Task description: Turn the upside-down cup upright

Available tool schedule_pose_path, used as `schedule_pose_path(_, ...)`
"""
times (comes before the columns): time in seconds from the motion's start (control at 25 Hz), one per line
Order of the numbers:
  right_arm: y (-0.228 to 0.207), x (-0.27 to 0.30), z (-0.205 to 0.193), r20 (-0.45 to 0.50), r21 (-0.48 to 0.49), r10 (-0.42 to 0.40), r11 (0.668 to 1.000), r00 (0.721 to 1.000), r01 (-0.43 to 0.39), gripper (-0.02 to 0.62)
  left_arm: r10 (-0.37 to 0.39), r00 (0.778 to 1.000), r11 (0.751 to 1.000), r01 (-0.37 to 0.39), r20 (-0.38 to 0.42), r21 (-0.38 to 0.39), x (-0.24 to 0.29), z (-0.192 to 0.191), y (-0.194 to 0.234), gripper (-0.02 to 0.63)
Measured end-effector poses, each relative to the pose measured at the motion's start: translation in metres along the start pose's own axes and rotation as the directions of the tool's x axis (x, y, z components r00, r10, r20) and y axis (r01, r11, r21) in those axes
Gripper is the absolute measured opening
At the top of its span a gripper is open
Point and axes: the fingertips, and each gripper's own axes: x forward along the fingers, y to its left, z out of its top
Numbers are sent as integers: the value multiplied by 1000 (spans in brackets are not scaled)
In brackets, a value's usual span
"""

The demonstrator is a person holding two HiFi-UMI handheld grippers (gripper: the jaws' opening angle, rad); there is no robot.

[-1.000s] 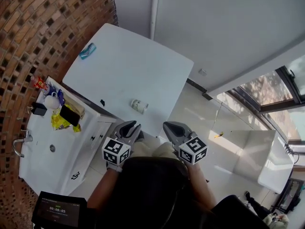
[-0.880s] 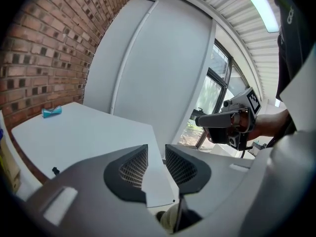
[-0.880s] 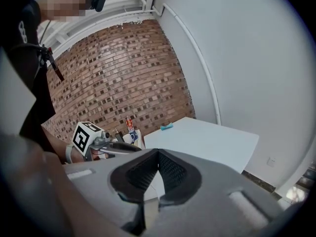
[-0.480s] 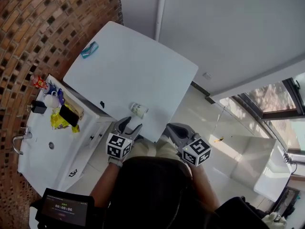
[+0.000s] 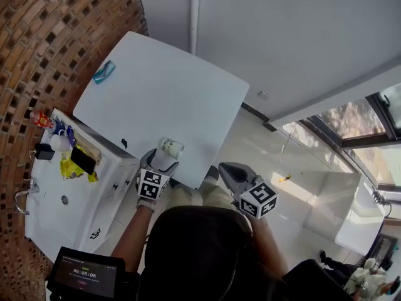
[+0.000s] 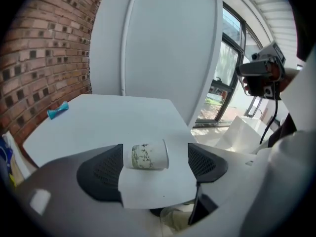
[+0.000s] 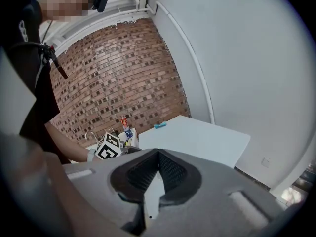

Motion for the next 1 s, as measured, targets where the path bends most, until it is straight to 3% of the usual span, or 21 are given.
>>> schedule_pose_path(0.12,-2,-4,-3,4,12,-17,1000,1000,17,-8,19,998,997,-15,-52,82,10,-10,8,433)
schedule_pose_path(0.28,-1,-10,-8,6,24,-39,999,999,39,-8,13,995,995,-4,-101,95,23,-20,10,448)
schedule_pose_path(0.8,-8,-24,-23,-5,66,-100,993,995,100,-8,-58,986,997,50,-157,-57,57,-34,14,471)
schedule_pose_path(0.92,-7,-25,-26,-10,73,-105,992,994,106,-8,-54,985,998,47,-163,-48,57,-33,17,413)
schedule_pose_path(1.0,-8,-27,-28,-11,78,-112,991,994,113,-8,-51,985,998,45,-165,-39,57,-32,17,411)
